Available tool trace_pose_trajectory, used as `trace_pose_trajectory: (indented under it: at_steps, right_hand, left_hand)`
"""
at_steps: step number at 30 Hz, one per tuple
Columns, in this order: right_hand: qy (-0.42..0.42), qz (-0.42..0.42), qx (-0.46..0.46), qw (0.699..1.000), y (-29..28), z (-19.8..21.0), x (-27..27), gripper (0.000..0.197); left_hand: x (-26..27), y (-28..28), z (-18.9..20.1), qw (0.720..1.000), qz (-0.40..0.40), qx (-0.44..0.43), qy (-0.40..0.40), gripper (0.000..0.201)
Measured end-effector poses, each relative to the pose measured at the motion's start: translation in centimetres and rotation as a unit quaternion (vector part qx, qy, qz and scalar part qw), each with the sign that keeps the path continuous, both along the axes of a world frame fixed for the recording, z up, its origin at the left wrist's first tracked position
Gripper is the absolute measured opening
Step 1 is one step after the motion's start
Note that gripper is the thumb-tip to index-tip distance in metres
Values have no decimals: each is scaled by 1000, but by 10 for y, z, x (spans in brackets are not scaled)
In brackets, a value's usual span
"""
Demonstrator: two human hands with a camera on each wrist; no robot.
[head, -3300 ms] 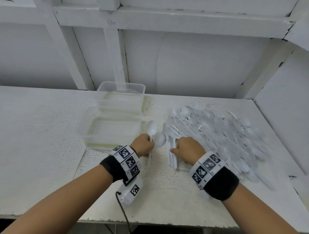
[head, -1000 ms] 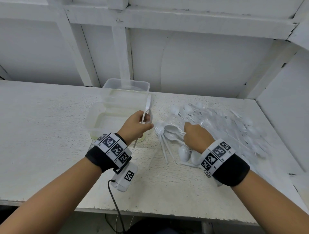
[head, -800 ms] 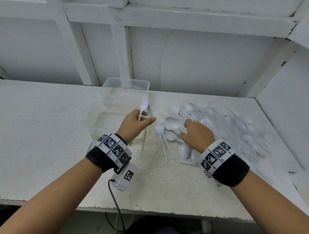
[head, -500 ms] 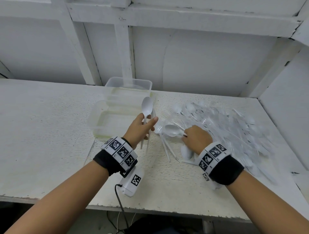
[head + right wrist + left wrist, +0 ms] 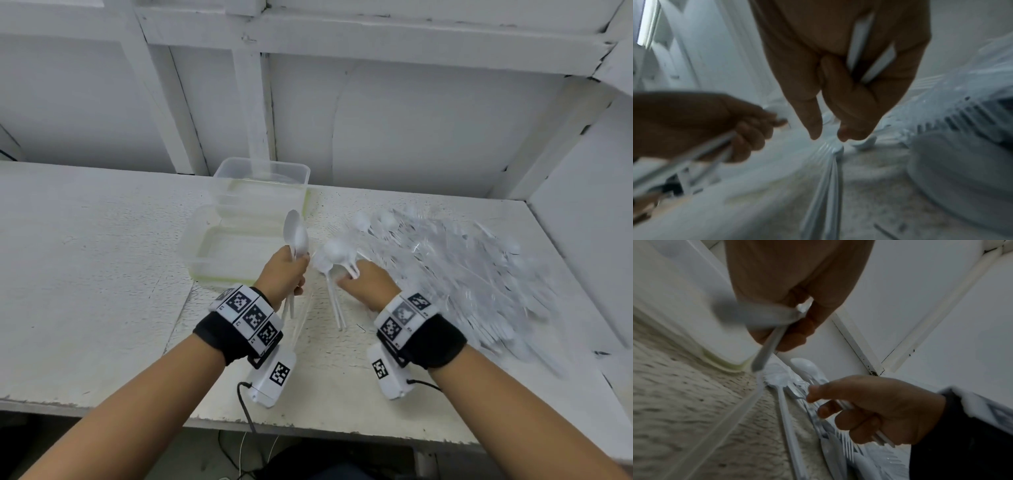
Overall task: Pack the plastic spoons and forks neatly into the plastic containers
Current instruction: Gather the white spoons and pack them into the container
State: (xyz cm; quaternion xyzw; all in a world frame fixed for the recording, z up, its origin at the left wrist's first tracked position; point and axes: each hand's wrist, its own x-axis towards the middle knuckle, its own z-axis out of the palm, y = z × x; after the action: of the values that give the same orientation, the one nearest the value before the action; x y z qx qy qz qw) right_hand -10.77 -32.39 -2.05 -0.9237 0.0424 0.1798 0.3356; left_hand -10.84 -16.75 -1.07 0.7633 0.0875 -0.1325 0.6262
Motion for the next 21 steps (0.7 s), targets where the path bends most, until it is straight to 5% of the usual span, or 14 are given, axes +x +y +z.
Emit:
trace_pose_trajectory:
  at_steps: [5,10,14,21]
  right_hand:
    - [-14,3,-61,998,21,-22,3,32]
    - [-15,1,-29,999,7,-14,4,11]
    - [-16,-38,8,999,-16,4,-4,32]
    - [-72,-94,41,992,-45,29,-18,11]
  left_hand:
    - [-12,7,5,999,-27,43,-17,16]
    - [-12,5,5,997,-20,68,-6,21]
    - [-12,-9,2,994,-35,99,-15,22]
    - [-1,-43,-26,969,-111,216,43,19]
